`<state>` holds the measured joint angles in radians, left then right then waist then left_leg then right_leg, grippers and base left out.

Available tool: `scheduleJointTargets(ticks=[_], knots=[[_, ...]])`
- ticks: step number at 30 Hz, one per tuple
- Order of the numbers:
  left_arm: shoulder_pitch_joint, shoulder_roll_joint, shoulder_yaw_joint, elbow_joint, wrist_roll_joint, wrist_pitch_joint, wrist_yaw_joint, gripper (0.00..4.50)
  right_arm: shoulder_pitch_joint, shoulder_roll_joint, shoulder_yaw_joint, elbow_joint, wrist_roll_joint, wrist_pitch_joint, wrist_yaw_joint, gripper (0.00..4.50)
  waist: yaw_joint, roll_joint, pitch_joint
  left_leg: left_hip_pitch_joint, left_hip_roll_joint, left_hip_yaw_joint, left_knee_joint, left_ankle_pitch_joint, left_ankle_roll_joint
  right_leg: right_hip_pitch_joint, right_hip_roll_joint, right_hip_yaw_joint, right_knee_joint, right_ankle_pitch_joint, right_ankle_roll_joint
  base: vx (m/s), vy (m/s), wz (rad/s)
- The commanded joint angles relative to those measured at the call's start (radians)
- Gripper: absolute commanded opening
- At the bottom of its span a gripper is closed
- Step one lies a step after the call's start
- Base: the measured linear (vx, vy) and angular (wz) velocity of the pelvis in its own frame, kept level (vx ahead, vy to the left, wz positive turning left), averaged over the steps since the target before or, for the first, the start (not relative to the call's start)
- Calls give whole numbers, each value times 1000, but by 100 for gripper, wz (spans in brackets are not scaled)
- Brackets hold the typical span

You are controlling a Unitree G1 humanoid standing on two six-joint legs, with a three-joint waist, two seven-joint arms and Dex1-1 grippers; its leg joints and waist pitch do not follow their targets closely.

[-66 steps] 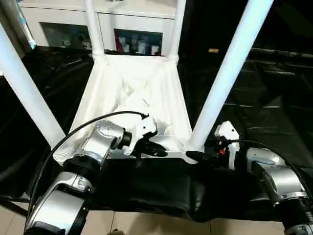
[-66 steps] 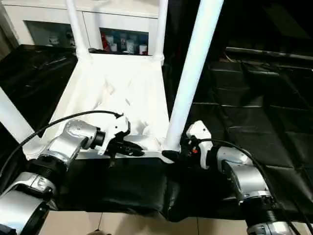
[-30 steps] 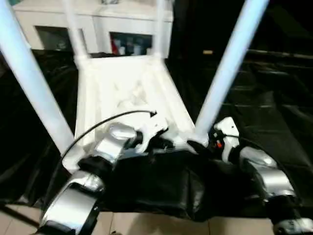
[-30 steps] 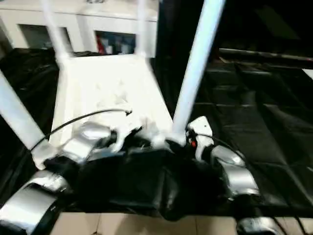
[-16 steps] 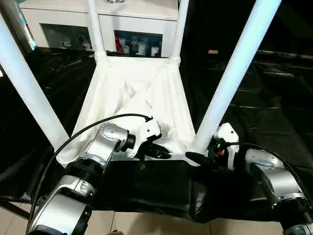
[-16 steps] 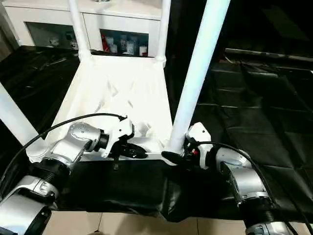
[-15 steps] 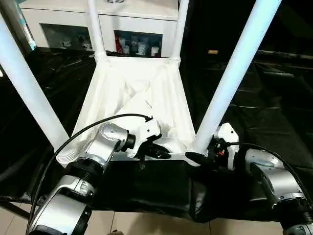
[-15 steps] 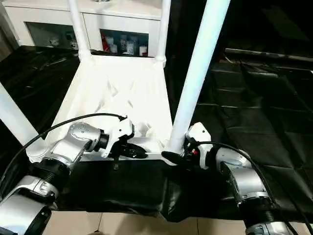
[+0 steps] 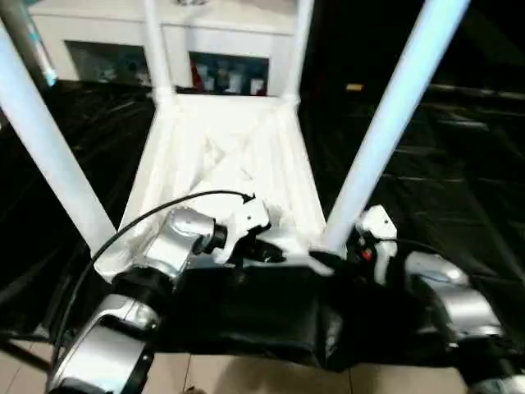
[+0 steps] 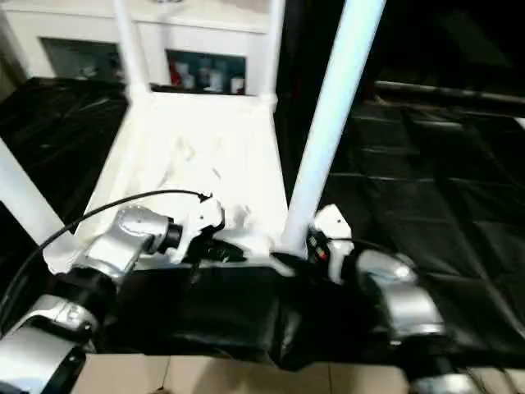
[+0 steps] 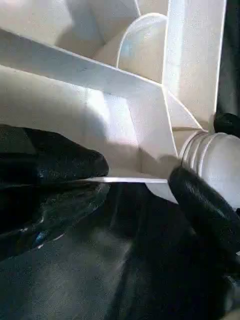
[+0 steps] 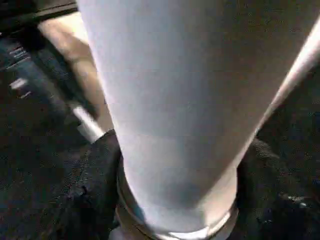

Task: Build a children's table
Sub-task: Rotate leg to tighten

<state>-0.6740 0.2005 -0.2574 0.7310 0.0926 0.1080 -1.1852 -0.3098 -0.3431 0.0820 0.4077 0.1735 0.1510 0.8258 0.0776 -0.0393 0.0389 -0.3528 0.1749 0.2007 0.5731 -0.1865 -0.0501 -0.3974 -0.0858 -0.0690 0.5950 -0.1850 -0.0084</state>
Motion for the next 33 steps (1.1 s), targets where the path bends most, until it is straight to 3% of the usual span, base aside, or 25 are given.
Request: scheduleJointTargets(ticks=[1, 3, 4, 7, 9, 10, 13, 14, 15, 16, 18, 19, 21, 25, 28, 33], knots=[[4, -56, 9, 33, -30, -5, 38, 0, -7, 24, -21, 71, -40, 37, -117, 275, -3, -18, -41, 1, 58, -32, -68, -250, 45, 37, -76, 45, -97, -441, -145, 0, 0, 0], [-45, -118, 30, 105, -1, 10, 212, 0, -44, 116, -87, 139, -32, 48, -322, 274, -12, -14, -39, 11, 55, -34, -68, -294, 27, 27, -78, 44, -108, -521, -122, 0, 0, 0], [-45, -118, 30, 105, -1, 10, 212, 0, -44, 116, -87, 139, -32, 48, -322, 274, -19, -16, -40, 9, 55, -38, -69, -301, 17, 29, -78, 42, -108, -533, -117, 0, 0, 0], [-83, -176, 56, 153, 3, 35, 353, 0, -80, 192, -128, 183, -24, 57, -478, 274, -22, -12, -42, 9, 55, -37, -69, -296, 20, 26, -77, 45, -108, -503, -119, 0, 0, 0], [-108, -220, 65, 181, 3, 42, 437, 0, -122, 253, -147, 228, -22, 64, -583, 274, -22, -11, -47, 6, 55, -36, -69, -273, 22, 30, -75, 46, -101, -437, -136, 0, 0, 0], [-111, -227, 65, 183, 4, 43, 446, 0, -128, 262, -141, 234, -29, 59, -594, 274, -22, -6, -47, 5, 55, -35, -69, -266, 22, 31, -74, 47, -99, -414, -141, 0, 0, 0], [-120, -243, 66, 197, 12, 26, 477, 0, -144, 282, -71, 243, -92, 32, -581, 274, -19, -11, -52, 0, 52, -28, -62, -205, 46, 39, -72, 50, -85, -266, -176, 0, 0, 0], [-127, -250, 71, 212, 10, 10, 482, 0, -151, 292, -50, 251, -117, 13, -578, 329, -17, -11, -53, -2, 50, -27, -60, -181, 62, 43, -72, 49, -82, -232, -185, 0, 0, 0], [-127, -250, 71, 212, 10, 10, 482, 0, -151, 292, -50, 251, -117, 13, -578, 343, -17, -12, -52, -3, 49, -26, -59, -171, 74, 45, -73, 48, -82, -225, -187, 0, 0, 0], [-123, -243, 65, 213, 11, 1, 466, 0, -151, 306, -68, 240, -89, 7, -564, 343, -16, -17, -52, -3, 48, -25, -58, -170, 80, 46, -73, 48, -83, -231, -186, 0, 0, 0], [-118, -232, 62, 210, 7, -7, 445, 0, -151, 299, -71, 235, -78, -1, -537, 349, -15, -15, -48, -1, 51, -27, -62, -197, 83, 42, -76, 46, -91, -319, -170, 0, 0, 0], [-118, -232, 62, 210, 7, -7, 445, 0, -151, 299, -71, 235, -78, -1, -537, 378, -15, -13, -48, 0, 52, -28, -63, -205, 80, 42, -76, 46, -92, -335, -166, 0, 0, 0], [-113, -217, 55, 208, -1, -27, 412, 0, -149, 273, -53, 228, -89, -24, -495, 387, -18, -15, -47, -1, 54, -30, -66, -223, 72, 41, -74, 46, -93, -354, -160, 0, 0, 0], [-94, -179, 46, 185, -8, -45, 318, 0, -120, 197, -31, 178, -98, -39, -359, 395, -19, -13, -49, -4, 54, -29, -64, -209, 83, 45, -75, 48, -88, -305, -169, 0, 0, 0], [-60, -128, 29, 149, -26, -78, 172, 0, -74, 97, -11, 104, -83, -50, -200, 395, -16, -14, -46, -3, 54, -28, -62, -210, 102, 47, -74, 48, -90, -306, -172, 0, 0, 0], [-23, -63, 6, 82, -68, -82, -30, 0, -26, -6, -8, 32, -42, -65, -38, 395, -8, -8, -44, 2, 61, -27, -64, -226, 98, 38, -76, 50, -90, -328, -188, 0, 0, 0]])
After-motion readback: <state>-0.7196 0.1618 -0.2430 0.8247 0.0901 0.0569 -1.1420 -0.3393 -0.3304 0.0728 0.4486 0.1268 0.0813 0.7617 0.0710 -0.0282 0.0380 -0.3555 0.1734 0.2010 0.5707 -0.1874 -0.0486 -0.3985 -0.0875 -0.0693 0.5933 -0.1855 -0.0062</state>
